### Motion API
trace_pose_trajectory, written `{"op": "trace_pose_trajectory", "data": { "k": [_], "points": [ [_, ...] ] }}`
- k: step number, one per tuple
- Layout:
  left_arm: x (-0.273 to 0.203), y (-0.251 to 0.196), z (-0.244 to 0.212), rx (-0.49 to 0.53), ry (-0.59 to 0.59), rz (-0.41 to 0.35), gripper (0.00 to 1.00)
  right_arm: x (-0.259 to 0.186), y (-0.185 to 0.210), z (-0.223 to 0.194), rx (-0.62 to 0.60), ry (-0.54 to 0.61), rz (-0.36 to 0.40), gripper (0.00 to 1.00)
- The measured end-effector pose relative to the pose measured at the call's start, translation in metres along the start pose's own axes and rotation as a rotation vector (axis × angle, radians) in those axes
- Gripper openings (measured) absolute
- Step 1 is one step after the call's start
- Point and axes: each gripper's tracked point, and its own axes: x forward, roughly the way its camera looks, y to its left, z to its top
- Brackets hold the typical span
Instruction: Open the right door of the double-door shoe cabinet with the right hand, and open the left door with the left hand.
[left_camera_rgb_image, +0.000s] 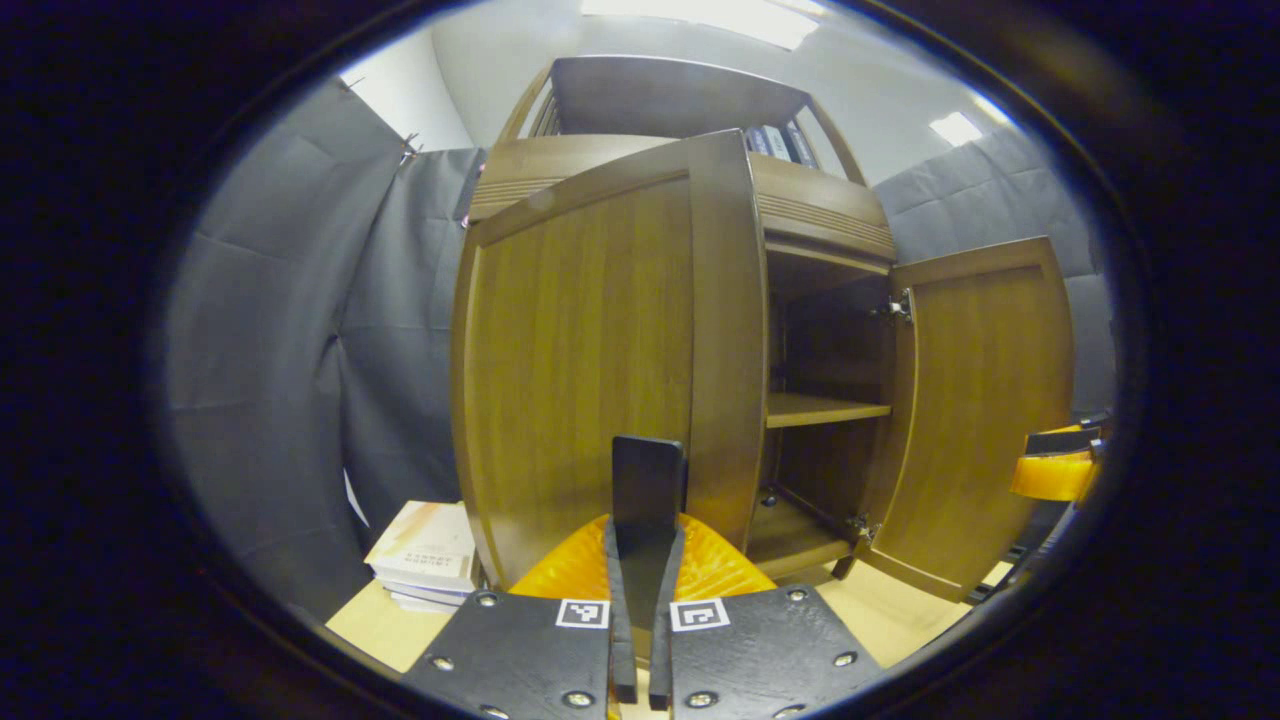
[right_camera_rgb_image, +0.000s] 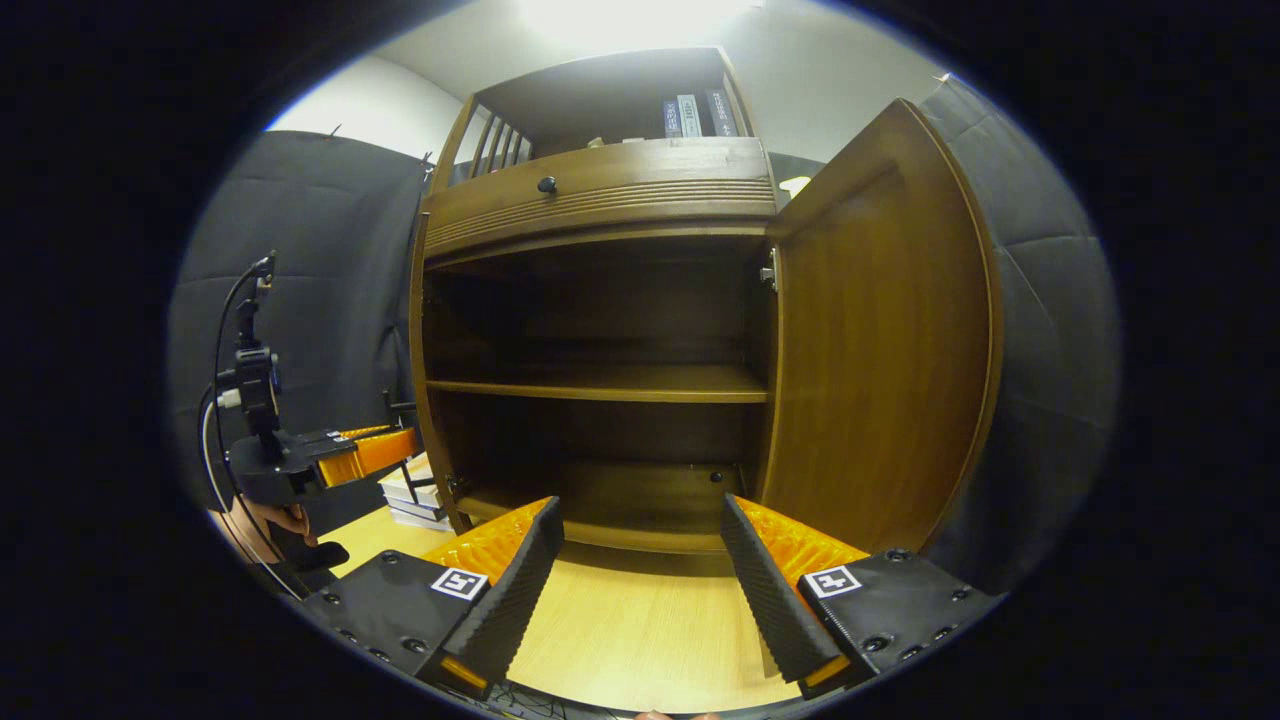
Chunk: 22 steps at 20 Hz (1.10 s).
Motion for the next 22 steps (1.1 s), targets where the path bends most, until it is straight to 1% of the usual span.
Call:
{"op": "trace_pose_trajectory", "data": {
  "k": [8,10,12,17,20,22],
  "points": [
    [-0.028,0.029,0.000,-0.006,0.003,0.036,0.07,0.009,0.012,-0.002,-0.008,0.019,0.047,0.94],
    [-0.037,0.038,0.000,-0.025,-0.001,0.043,0.07,0.011,0.014,-0.002,-0.011,0.021,0.054,0.95],
    [-0.047,0.051,-0.001,-0.042,-0.006,0.048,0.07,0.011,0.015,-0.002,-0.010,0.024,0.060,0.94],
    [-0.072,0.089,0.004,-0.043,-0.033,0.063,0.06,0.012,0.017,-0.004,-0.005,0.040,0.071,0.95],
    [-0.083,0.116,0.005,-0.023,-0.036,0.061,0.05,0.015,0.020,-0.005,-0.021,0.044,0.091,0.95],
    [-0.088,0.138,0.004,-0.019,-0.031,0.088,0.05,0.016,0.025,-0.006,-0.024,0.052,0.106,0.95]
  ]
}}
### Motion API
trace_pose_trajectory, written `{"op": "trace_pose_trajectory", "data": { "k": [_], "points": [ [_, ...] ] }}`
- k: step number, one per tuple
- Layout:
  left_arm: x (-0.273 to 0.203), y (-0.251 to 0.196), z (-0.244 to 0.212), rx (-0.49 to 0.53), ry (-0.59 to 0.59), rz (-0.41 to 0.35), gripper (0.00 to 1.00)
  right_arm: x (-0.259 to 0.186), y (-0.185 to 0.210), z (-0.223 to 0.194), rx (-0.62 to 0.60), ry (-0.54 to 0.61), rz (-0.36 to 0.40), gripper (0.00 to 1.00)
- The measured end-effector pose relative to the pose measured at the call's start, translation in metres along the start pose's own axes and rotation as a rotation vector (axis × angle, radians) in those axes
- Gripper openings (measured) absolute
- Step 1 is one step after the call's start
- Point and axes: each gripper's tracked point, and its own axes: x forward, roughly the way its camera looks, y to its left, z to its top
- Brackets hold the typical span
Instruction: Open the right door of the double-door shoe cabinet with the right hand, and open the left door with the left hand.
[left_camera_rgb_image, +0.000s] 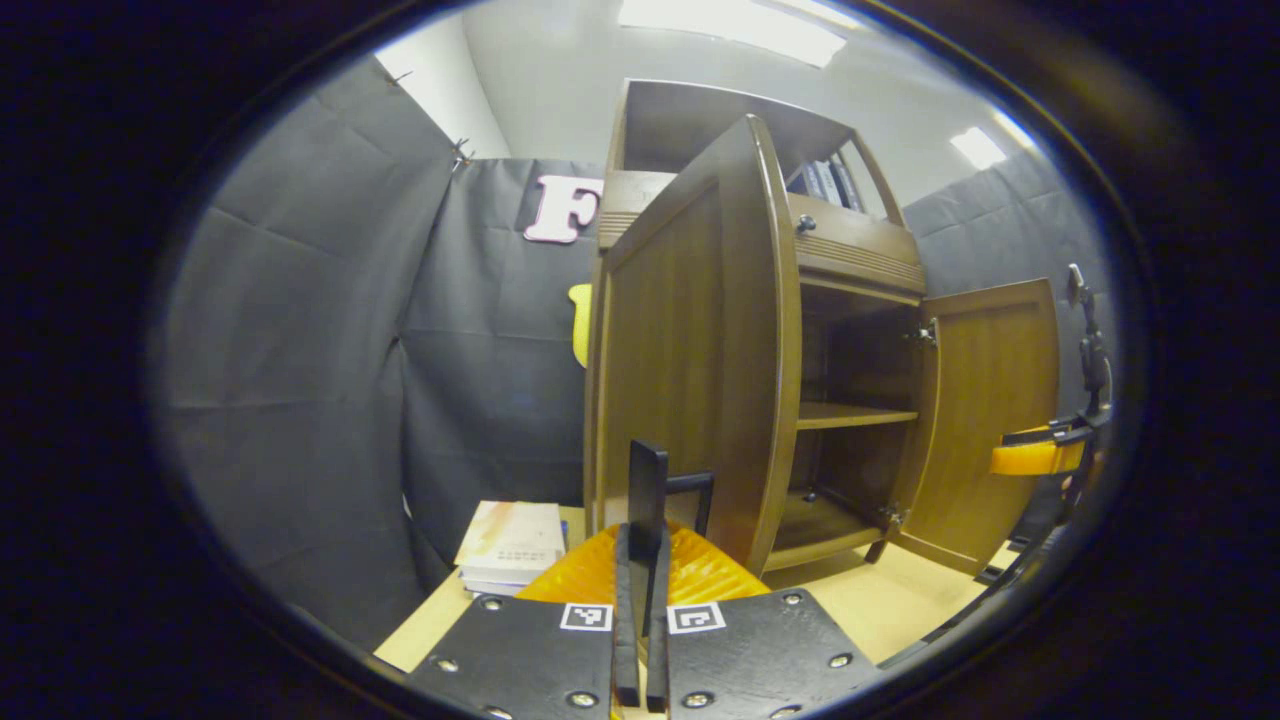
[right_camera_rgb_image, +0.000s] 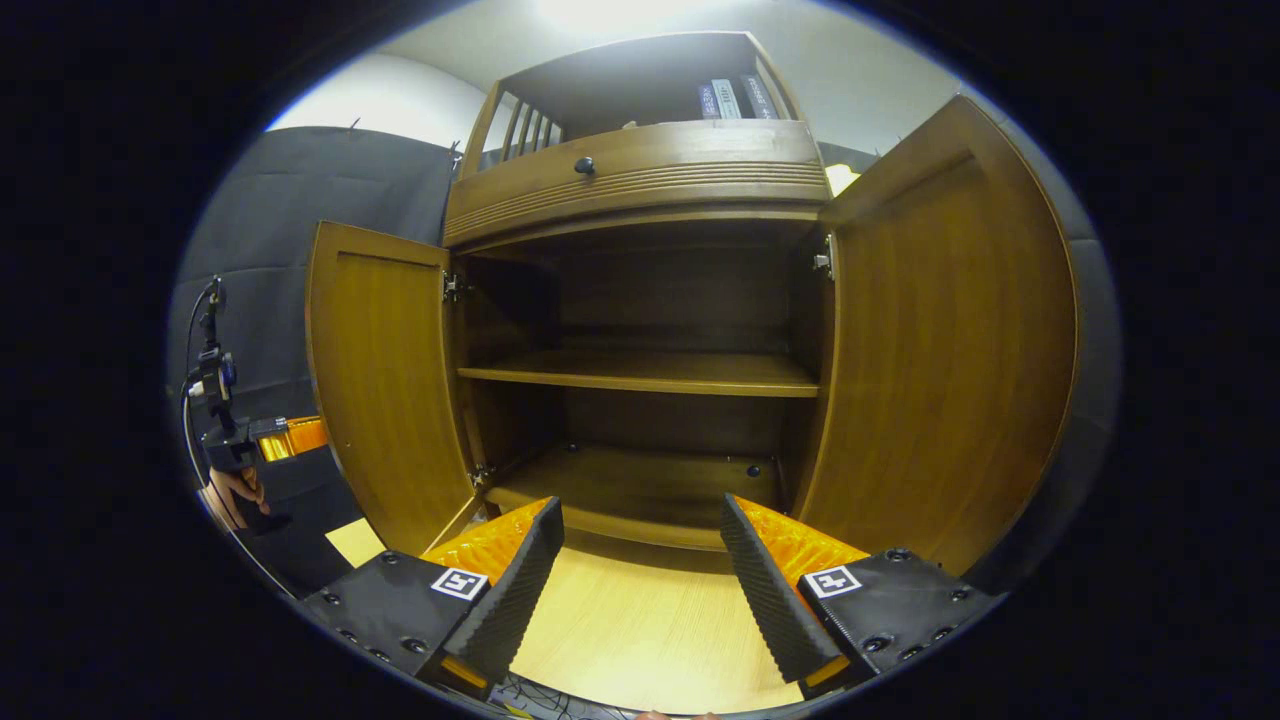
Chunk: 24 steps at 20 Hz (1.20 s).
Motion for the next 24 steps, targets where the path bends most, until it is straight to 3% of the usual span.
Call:
{"op": "trace_pose_trajectory", "data": {
  "k": [3,7,8,10,13,14,15,20,22,24],
  "points": [
    [-0.003,0.035,0.006,0.040,-0.005,0.019,0.05,0.005,0.005,0.007,-0.012,0.003,0.011,0.95],
    [0.001,0.062,0.007,0.040,0.016,-0.081,0.05,0.014,0.008,0.025,-0.040,-0.028,0.023,0.99],
    [0.002,0.073,0.007,0.047,0.019,-0.079,0.05,0.016,0.007,0.027,-0.044,-0.031,0.021,0.94],
    [-0.002,0.101,0.011,0.060,0.015,-0.057,0.05,0.018,0.003,0.032,-0.039,-0.039,0.007,0.95],
    [-0.014,0.105,0.021,0.018,-0.014,-0.099,0.05,0.017,-0.005,0.035,-0.024,-0.049,-0.020,0.95],
    [-0.017,0.106,0.023,0.023,-0.008,-0.092,0.05,0.016,-0.008,0.036,-0.025,-0.051,-0.031,0.99],
    [-0.022,0.103,0.021,0.037,-0.003,-0.086,0.05,0.014,-0.011,0.036,-0.024,-0.054,-0.041,0.94],
    [-0.061,0.087,0.027,0.065,0.034,-0.027,0.05,0.005,-0.025,0.041,-0.013,-0.072,-0.084,0.94],
    [-0.088,0.091,0.034,0.073,0.026,0.057,0.05,0.001,-0.029,0.041,-0.017,-0.074,-0.092,0.94],
    [-0.116,0.091,0.045,0.047,0.014,0.133,0.22,-0.005,-0.032,0.041,-0.024,-0.067,-0.098,0.94]
  ]
}}
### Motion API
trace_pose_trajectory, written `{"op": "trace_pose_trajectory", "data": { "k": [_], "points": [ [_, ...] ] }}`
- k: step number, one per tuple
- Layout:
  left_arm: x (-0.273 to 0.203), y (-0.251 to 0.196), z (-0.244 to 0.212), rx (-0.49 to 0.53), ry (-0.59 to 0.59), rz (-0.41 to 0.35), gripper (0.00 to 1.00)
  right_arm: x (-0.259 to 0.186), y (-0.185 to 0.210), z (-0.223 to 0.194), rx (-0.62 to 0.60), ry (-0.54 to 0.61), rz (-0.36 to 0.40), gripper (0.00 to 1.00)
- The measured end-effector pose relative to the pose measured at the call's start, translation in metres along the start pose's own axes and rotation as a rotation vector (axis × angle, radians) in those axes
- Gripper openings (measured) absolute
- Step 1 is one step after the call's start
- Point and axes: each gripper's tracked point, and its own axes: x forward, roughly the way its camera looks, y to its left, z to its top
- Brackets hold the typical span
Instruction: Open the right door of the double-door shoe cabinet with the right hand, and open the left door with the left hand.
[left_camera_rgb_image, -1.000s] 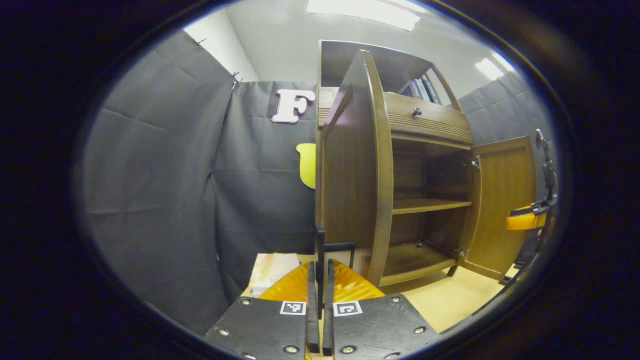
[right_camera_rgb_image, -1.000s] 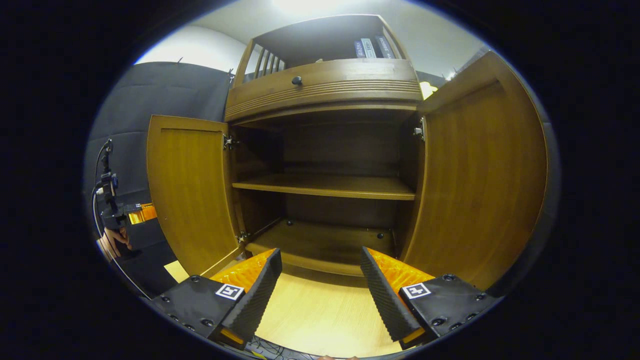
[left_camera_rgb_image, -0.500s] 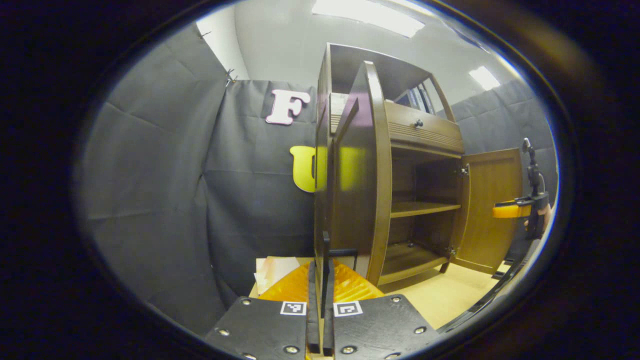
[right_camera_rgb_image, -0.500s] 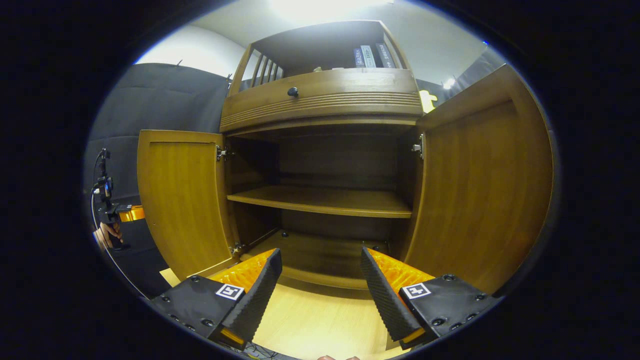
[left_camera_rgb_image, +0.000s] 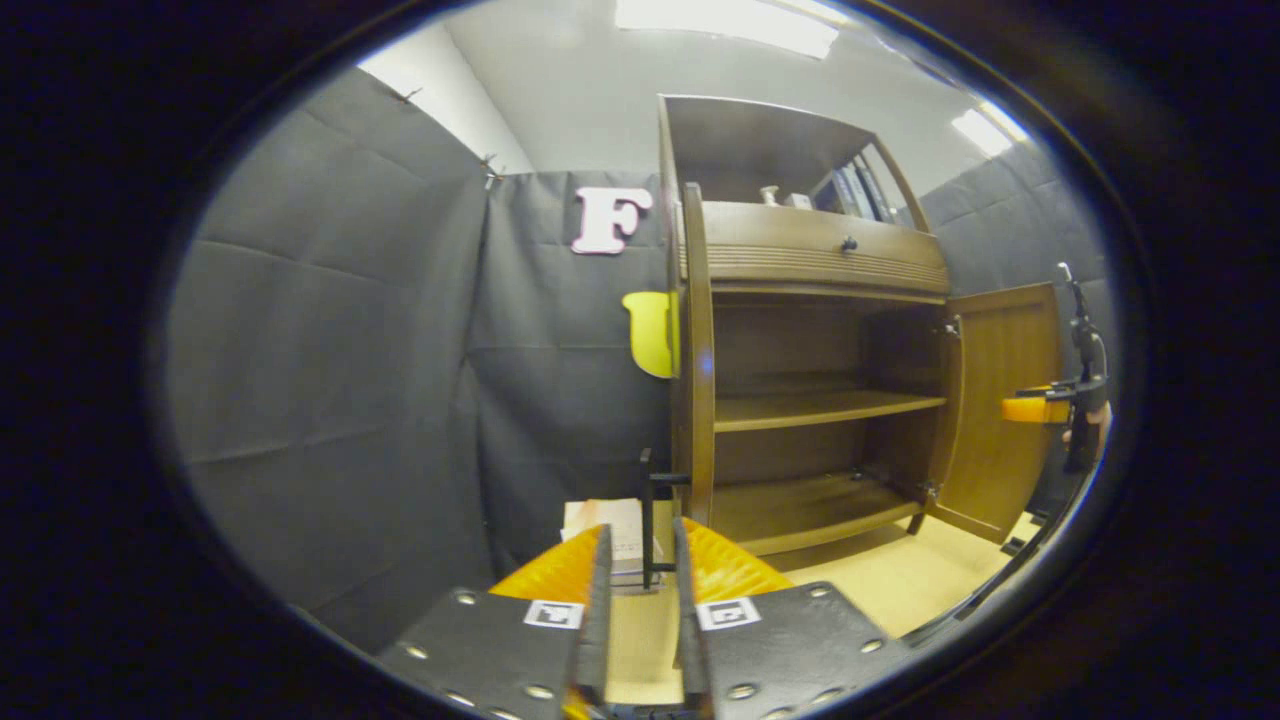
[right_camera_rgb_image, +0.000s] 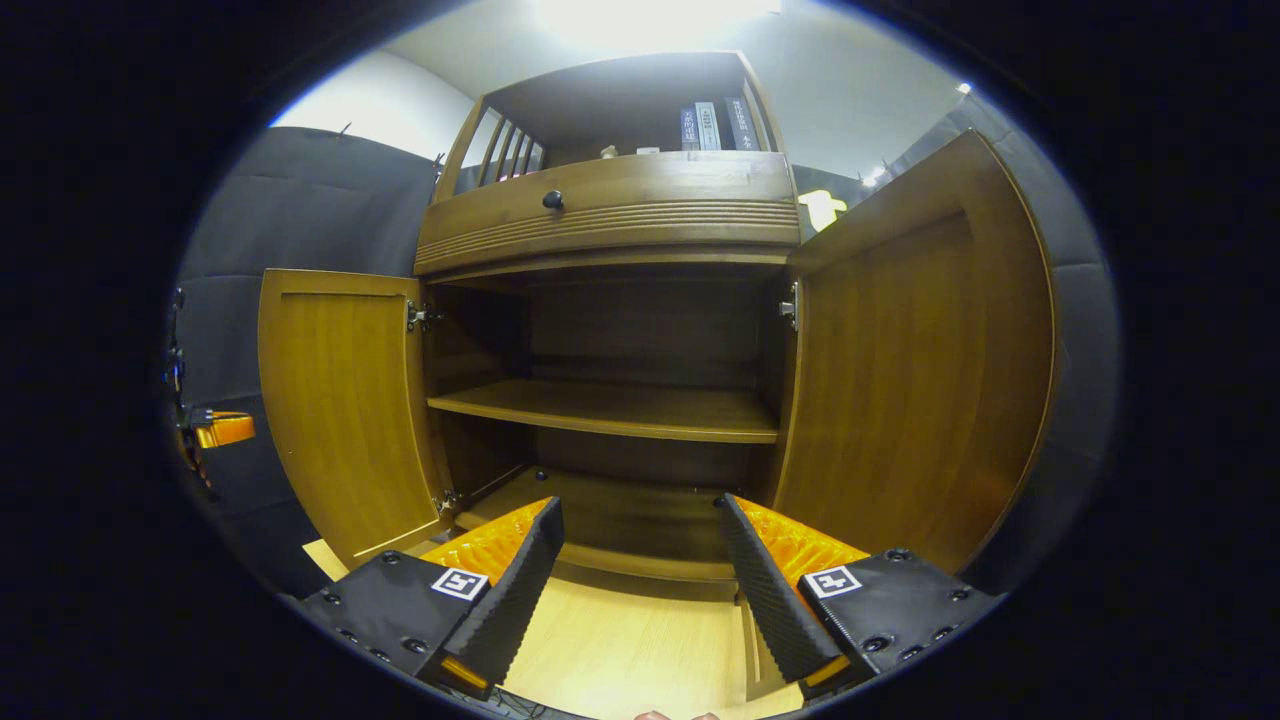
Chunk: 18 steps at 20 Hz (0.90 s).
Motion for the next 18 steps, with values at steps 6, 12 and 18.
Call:
{"op": "trace_pose_trajectory", "data": {
  "k": [6,12,18],
  "points": [
    [-0.045,-0.031,0.058,-0.021,-0.079,0.096,1.00,-0.018,0.000,-0.001,0.008,0.024,0.006,0.94],
    [-0.024,-0.082,0.062,-0.042,-0.057,0.121,1.00,-0.042,-0.030,0.008,0.003,-0.004,-0.054,0.96],
    [0.012,-0.125,0.045,-0.054,0.005,0.121,1.00,-0.073,-0.058,0.012,0.071,-0.023,-0.189,0.99]
  ]
}}
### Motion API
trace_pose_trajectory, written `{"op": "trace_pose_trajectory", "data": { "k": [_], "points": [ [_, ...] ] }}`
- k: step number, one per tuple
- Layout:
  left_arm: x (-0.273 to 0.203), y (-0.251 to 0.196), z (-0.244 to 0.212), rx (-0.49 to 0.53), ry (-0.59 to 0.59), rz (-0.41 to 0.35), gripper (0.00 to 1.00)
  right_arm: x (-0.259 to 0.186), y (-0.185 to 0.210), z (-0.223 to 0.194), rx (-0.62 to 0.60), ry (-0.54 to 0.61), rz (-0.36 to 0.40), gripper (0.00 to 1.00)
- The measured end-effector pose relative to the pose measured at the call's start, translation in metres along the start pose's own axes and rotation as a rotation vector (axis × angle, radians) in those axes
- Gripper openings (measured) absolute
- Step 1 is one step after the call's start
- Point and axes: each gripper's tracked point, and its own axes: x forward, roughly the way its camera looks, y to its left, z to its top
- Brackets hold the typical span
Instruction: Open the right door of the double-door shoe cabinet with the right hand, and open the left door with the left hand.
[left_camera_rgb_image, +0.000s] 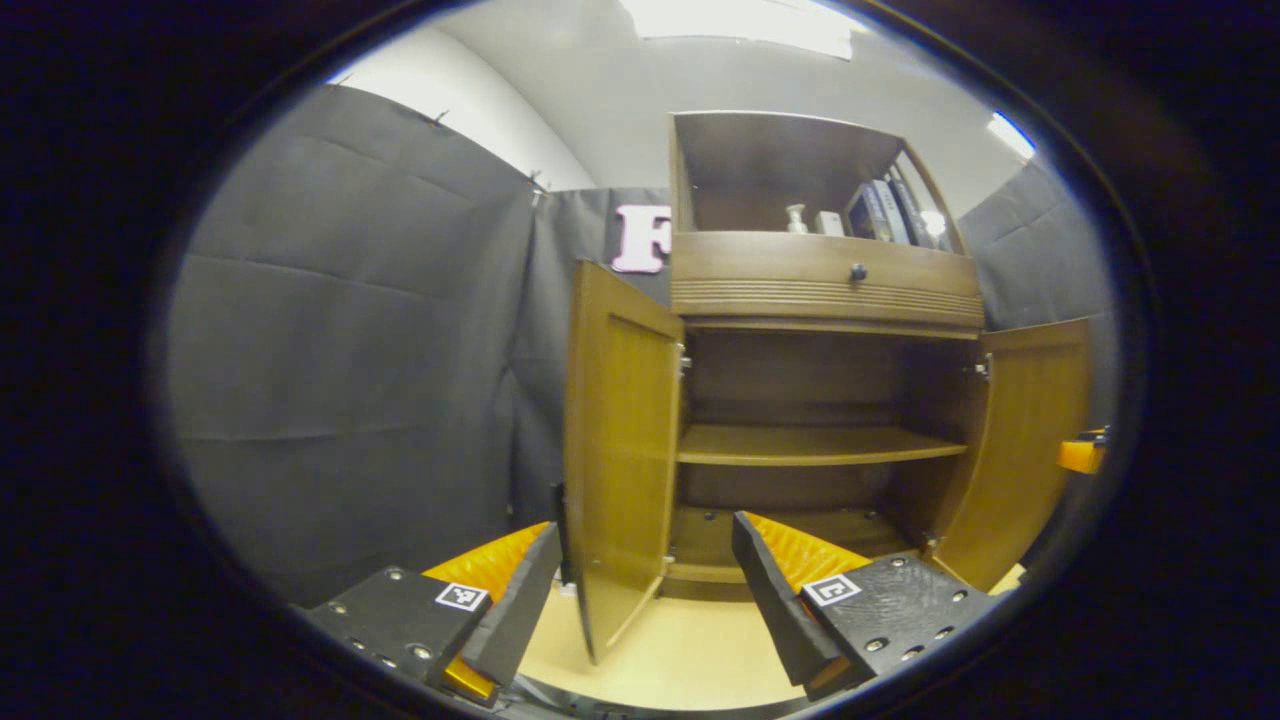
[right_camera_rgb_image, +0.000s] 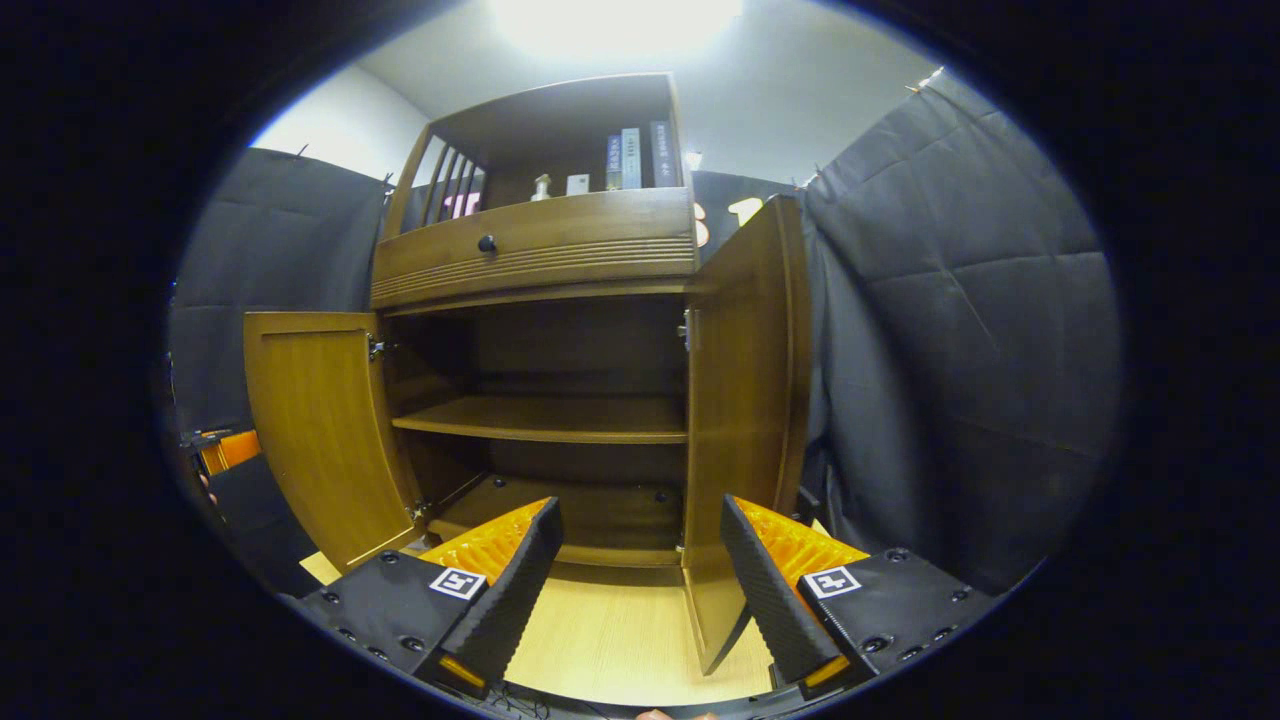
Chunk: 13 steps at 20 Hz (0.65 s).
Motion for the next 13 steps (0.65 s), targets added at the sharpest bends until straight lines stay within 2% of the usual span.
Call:
{"op": "trace_pose_trajectory", "data": {
  "k": [3,4,6,10,11,13],
  "points": [
    [0.020,-0.018,-0.002,-0.040,0.009,-0.047,1.00,-0.007,-0.003,-0.005,0.011,-0.001,-0.037,0.95],
    [0.024,-0.023,-0.003,-0.059,0.015,-0.057,1.00,-0.008,-0.002,-0.006,0.022,-0.002,-0.045,0.99],
    [0.032,-0.031,-0.009,-0.080,0.023,-0.073,1.00,-0.009,0.000,-0.006,0.037,-0.016,-0.057,0.99],
    [0.043,-0.040,-0.028,-0.052,0.028,-0.036,1.00,0.000,0.002,-0.005,-0.006,-0.066,-0.108,0.99],
    [0.046,-0.041,-0.031,-0.048,0.030,-0.016,1.00,0.002,0.002,-0.003,-0.025,-0.075,-0.116,0.95],
    [0.052,-0.044,-0.037,-0.055,0.028,-0.019,1.00,0.004,0.009,-0.001,-0.031,-0.080,-0.100,0.95]
  ]
}}
